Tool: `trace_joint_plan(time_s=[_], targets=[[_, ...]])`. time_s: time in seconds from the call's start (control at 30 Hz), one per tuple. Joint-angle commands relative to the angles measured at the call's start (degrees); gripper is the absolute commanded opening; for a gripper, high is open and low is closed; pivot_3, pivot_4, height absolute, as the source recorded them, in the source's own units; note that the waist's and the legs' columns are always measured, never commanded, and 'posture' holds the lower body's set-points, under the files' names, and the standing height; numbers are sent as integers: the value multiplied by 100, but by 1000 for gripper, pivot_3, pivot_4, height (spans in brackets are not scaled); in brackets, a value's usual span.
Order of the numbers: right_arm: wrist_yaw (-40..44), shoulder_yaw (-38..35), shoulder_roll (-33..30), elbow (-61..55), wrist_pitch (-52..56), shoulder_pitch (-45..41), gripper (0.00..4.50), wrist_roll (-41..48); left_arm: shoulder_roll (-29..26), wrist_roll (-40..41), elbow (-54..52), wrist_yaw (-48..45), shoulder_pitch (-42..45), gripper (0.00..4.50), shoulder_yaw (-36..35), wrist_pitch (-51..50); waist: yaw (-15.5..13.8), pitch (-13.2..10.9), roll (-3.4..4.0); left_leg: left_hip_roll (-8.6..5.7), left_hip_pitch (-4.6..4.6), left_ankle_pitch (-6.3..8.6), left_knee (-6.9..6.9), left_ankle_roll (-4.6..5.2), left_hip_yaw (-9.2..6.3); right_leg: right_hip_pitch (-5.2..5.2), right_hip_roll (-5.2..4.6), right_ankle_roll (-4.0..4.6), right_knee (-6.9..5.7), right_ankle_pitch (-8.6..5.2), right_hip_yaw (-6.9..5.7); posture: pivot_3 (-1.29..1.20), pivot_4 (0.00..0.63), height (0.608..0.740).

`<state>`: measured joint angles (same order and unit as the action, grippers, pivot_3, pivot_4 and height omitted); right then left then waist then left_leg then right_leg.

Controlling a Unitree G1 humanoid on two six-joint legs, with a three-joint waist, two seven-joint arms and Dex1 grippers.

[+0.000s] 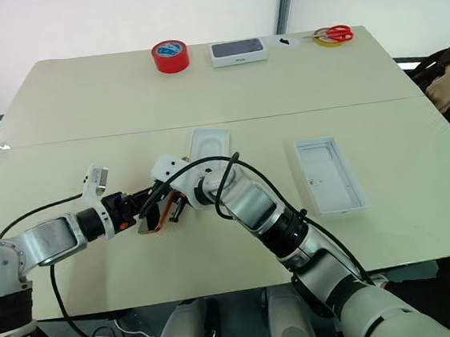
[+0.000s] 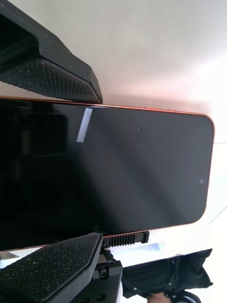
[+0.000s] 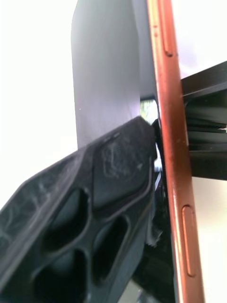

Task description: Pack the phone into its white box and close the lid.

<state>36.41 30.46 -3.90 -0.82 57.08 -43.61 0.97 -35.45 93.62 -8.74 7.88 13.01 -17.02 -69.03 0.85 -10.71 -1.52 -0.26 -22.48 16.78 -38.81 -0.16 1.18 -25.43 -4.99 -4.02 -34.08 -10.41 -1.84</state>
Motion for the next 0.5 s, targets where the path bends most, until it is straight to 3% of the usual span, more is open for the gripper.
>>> trace_joint_plan(time_s=[0.03,0.5], targets=[[0,-116,60,-304,-69,-213,0,112,-135,229,-219,-82,-68,4460,27,54,3,-1,1,0,0,0,0,0,0,0,0,0,0,0,0,0,150,732],[31,-28,-46,-426,28,-207,0,148,-366,-209,-242,-260,-61,4460,418,32,6,-2,2,0,-1,0,5,0,1,-1,1,0,4,0,0,0,150,732]])
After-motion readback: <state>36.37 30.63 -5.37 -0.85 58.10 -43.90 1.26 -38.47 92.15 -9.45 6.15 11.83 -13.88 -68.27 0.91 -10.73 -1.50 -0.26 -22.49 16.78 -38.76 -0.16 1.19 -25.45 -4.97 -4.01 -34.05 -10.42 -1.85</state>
